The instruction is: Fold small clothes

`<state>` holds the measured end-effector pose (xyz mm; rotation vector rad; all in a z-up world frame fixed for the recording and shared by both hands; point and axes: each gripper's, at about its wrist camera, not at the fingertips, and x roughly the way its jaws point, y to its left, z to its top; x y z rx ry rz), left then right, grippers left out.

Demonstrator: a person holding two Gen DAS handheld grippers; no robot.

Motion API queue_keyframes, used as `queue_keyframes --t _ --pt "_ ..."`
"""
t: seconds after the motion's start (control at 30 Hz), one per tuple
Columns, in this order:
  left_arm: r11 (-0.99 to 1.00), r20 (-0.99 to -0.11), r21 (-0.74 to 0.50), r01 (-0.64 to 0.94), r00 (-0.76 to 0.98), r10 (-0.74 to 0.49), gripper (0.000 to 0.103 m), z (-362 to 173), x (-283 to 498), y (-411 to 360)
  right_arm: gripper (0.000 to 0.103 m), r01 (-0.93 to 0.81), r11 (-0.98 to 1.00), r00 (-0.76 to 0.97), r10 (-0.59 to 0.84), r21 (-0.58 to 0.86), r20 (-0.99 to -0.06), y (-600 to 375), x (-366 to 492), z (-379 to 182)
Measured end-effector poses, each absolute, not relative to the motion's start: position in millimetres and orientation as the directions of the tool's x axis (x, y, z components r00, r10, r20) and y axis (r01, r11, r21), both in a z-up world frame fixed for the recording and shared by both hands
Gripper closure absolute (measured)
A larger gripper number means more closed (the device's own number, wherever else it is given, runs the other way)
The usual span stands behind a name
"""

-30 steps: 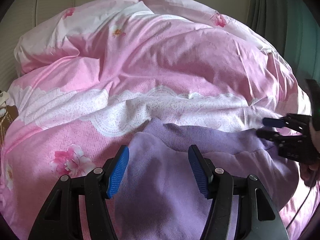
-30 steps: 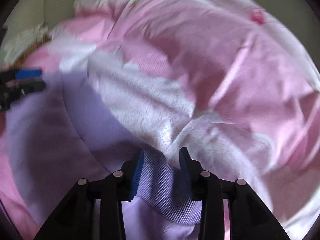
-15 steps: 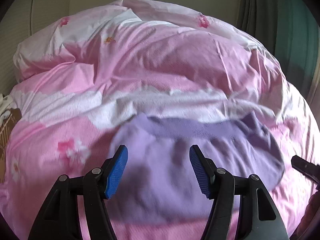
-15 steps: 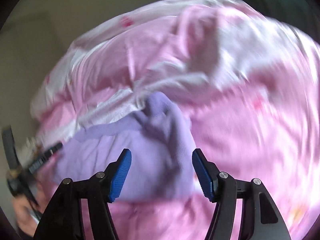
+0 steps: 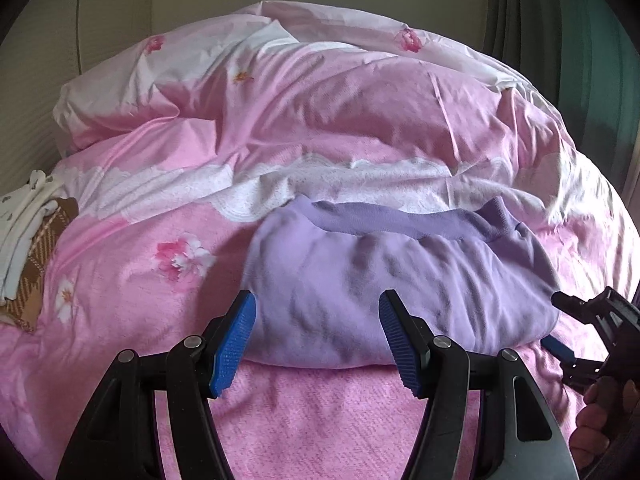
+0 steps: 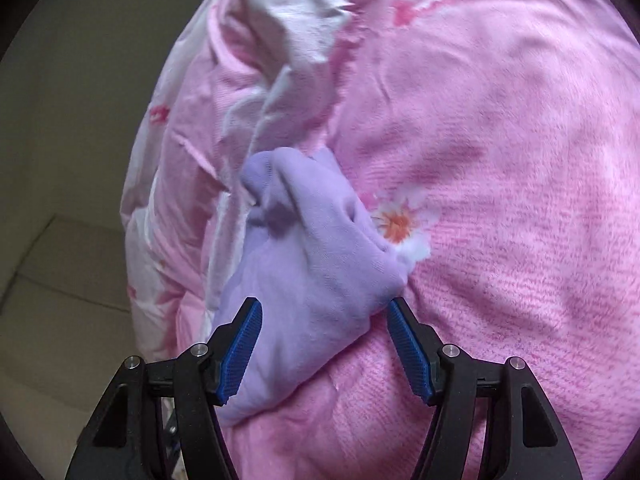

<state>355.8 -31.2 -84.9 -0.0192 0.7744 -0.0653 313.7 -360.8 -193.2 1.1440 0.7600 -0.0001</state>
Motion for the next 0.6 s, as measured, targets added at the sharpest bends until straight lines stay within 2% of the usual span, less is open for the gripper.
queue_keyframes --t 0.23,0.4,0.6 --pt "0.997 -0.705 -0.067 0.029 0.706 -0.068 0.040 -92 367 -19 0.036 0.405 0.400 0.759 0.356 0.823 -0.546 -359 327 -209" --pt "0.996 -0.712 -0.081 0.026 0.698 -0.076 0.040 -101 375 -16 0.029 0.404 0.410 0.768 0.333 0.818 -0.547 -354 340 -214" --pt "0.996 -0.712 -0.089 0.026 0.697 -0.082 0.040 -104 377 -12 0.029 0.362 0.387 0.807 0.326 0.848 -0.493 -355 354 -219"
